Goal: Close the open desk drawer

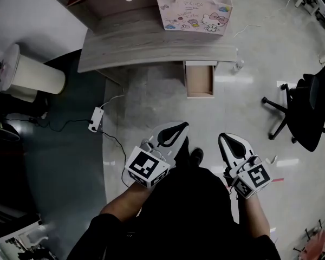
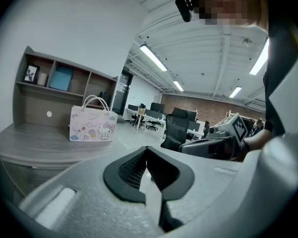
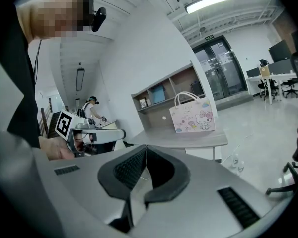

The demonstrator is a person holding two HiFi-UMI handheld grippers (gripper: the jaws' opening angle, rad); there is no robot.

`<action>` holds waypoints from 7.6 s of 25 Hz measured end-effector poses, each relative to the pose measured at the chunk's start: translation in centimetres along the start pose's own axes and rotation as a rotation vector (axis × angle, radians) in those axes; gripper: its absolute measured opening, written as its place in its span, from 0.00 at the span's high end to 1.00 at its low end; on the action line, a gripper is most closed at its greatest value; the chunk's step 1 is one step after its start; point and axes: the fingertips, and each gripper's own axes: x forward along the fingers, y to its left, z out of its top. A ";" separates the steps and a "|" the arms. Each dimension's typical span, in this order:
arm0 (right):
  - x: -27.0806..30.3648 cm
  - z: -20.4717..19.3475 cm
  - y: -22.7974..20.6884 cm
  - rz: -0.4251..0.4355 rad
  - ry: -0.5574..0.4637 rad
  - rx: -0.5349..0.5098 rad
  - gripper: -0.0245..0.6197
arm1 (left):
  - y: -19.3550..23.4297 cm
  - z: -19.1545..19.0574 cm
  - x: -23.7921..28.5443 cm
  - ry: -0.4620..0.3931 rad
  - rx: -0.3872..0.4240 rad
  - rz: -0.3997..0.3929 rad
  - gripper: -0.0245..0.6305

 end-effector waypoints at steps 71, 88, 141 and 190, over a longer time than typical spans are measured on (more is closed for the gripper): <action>30.0 -42.8 -34.8 -0.193 0.266 0.263 0.83 | 26.4 -49.4 31.2 0.289 -0.251 0.176 0.95; 30.9 -32.7 -35.2 -0.195 0.097 0.162 0.89 | 27.6 -39.3 32.0 0.126 -0.054 0.180 0.95; 36.6 -28.1 -41.9 -0.299 0.078 0.122 0.90 | 33.9 -32.4 38.2 -0.004 -0.019 0.225 0.95; 1.1 12.9 6.7 -0.073 -0.233 -0.246 0.94 | -1.9 10.2 -5.5 -0.137 0.171 -0.028 0.95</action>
